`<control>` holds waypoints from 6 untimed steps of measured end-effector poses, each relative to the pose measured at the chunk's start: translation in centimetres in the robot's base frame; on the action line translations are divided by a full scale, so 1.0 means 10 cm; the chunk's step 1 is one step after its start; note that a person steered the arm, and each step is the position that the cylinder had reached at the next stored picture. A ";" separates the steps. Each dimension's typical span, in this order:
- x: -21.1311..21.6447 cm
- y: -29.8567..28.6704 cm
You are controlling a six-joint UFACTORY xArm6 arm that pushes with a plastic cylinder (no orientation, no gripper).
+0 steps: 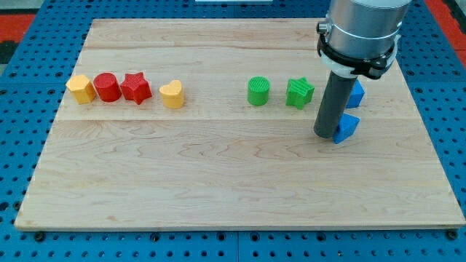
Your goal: Push the green star a bit up
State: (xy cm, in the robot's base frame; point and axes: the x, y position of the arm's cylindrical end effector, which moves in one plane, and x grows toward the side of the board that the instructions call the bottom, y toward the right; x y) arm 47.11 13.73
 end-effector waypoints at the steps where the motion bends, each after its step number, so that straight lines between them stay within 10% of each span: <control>1: -0.06 0.00; 6: -0.73 -0.17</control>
